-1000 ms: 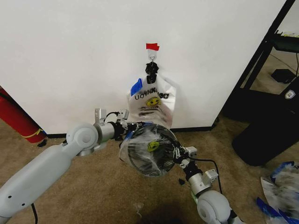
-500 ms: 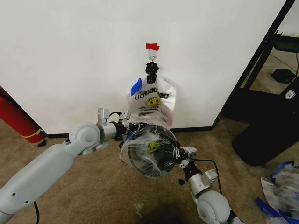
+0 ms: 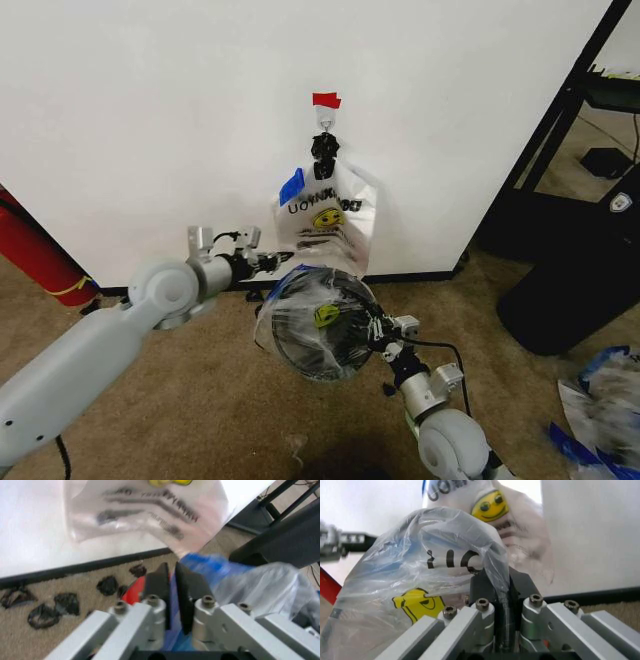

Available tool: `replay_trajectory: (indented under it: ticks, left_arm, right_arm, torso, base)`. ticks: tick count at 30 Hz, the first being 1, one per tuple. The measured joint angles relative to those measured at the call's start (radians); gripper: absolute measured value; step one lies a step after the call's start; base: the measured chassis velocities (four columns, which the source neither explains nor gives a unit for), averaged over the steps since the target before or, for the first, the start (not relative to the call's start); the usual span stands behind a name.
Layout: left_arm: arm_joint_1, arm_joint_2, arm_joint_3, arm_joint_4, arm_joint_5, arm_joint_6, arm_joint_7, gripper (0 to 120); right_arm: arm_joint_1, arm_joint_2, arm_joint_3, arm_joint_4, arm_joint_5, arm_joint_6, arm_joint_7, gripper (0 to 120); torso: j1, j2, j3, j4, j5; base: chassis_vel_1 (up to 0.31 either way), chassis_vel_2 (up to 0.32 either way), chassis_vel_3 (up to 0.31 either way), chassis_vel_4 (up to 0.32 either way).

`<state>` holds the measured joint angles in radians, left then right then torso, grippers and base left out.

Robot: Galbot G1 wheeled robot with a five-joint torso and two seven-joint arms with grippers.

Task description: Pick up the garbage bag from the wall and place it over the trash bin.

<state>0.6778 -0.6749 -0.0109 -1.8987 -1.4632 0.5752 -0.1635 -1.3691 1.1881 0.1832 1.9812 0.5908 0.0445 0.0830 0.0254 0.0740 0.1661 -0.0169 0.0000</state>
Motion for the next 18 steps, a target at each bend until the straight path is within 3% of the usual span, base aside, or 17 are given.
replay_trajectory:
  ticks: [13, 18]
  left_arm:
    - [0.087, 0.019, -0.088, 0.025, -0.008, -0.01, 0.078, 56]
    - [0.111, 0.032, -0.104, 0.026, -0.004, -0.025, 0.11, 50]
  right_arm:
    - [0.008, -0.004, 0.014, 0.002, 0.103, -0.034, 0.024, 1]
    - [0.012, -0.006, 0.021, 0.002, 0.14, -0.047, 0.034, 1]
  torso:
    - [0.0, 0.0, 0.0, -0.0003, 0.0]
    - [0.0, 0.0, 0.0, -0.0002, 0.0001]
  base:
    - [0.0, 0.0, 0.0, 0.0]
    - [0.0, 0.0, 0.0, 0.0]
